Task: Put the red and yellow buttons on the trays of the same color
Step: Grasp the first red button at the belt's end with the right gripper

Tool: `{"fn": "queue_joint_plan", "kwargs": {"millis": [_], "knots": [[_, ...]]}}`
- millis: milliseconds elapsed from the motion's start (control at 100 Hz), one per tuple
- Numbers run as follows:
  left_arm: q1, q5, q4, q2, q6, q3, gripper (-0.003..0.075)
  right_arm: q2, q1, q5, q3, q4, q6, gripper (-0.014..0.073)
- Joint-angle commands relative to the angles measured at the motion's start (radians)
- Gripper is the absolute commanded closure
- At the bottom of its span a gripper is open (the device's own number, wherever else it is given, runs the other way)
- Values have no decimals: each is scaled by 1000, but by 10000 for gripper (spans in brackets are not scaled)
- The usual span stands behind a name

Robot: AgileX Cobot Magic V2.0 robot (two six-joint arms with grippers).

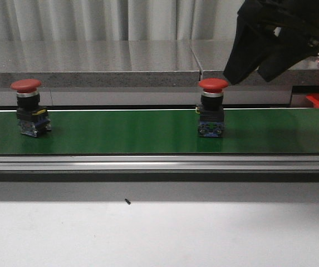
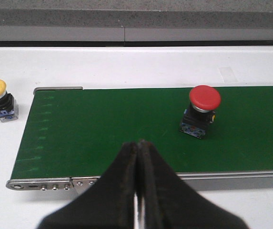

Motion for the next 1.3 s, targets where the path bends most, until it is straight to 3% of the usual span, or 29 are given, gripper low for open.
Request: {"fn": "queue_joint_plan", "kwargs": {"millis": [0,780,880,1140,1290], "knots": [[-8,-72,-10,-3,1,-27,741,-13,1,-37,-46,14,-11,43],[-8,-72,-10,-3,1,-27,741,88,2,-91,-68,14,-11,62],[-8,-72,-10,-3,1,-27,741,99,2,-95,-69,13,-11,125],[-8,-72,-10,-3,1,-27,741,102,2,-101,-69,13,-11,385],[-8,-72,-10,-3,1,-27,741,88,-11,-52,-91,13,12,411]]}}
